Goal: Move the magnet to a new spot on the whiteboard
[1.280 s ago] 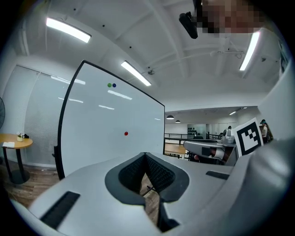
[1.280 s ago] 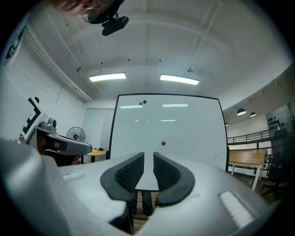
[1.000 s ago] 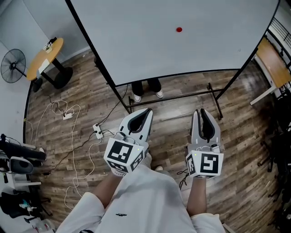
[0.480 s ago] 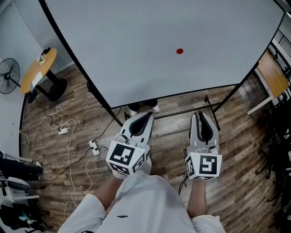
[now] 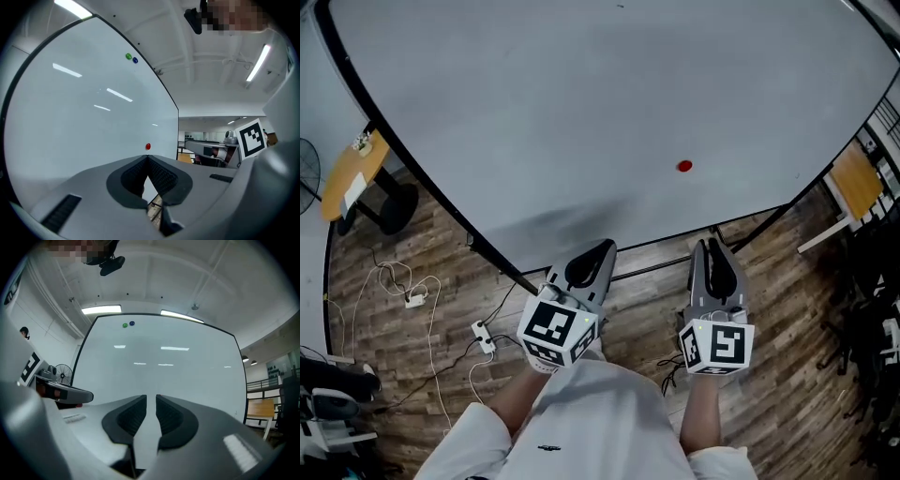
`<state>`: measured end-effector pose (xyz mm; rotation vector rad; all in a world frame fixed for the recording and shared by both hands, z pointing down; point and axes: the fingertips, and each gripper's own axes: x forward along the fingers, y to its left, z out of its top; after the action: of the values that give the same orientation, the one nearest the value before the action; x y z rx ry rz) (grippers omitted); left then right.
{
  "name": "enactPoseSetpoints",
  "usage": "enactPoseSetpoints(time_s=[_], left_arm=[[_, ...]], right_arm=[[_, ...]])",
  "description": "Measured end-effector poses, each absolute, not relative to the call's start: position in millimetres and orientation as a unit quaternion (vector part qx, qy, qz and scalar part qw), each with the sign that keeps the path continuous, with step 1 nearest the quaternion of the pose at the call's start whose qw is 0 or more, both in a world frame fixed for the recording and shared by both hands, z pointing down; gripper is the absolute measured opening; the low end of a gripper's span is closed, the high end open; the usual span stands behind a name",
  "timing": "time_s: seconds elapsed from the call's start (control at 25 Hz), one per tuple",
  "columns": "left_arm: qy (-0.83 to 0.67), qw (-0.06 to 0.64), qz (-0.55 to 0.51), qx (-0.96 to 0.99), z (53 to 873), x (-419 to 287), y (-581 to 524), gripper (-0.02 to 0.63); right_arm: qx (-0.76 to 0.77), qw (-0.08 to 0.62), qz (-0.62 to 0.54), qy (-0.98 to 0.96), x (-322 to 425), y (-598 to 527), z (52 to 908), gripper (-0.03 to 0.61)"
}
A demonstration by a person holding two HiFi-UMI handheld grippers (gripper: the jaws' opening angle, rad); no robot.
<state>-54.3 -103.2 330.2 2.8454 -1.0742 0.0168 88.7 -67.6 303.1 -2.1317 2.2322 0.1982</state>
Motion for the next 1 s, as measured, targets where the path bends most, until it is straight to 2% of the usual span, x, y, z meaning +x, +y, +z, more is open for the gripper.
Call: enactPoseSetpoints(time_s=[0.4, 0.52, 1.0], left_arm=[[-0.340, 0.058, 0.014, 0.938, 334.1, -22.2, -154.8, 0.002], [-0.346, 0.063, 0.022, 0.936, 340.2, -13.2, -159.4, 0.002], [-0.372, 0.064, 0.032, 0.925, 341.7, -2.1, -169.7, 0.002]], right_arm=[[-0.690, 0.019, 0.055, 0.721, 109.0, -118.1, 302.9, 0.058], [-0.680, 0.010, 0.055, 0.731, 113.9, -124.6, 307.1, 0.080], [-0.647, 0.018, 0.044, 0.761, 117.8, -150.8, 315.5, 0.087]])
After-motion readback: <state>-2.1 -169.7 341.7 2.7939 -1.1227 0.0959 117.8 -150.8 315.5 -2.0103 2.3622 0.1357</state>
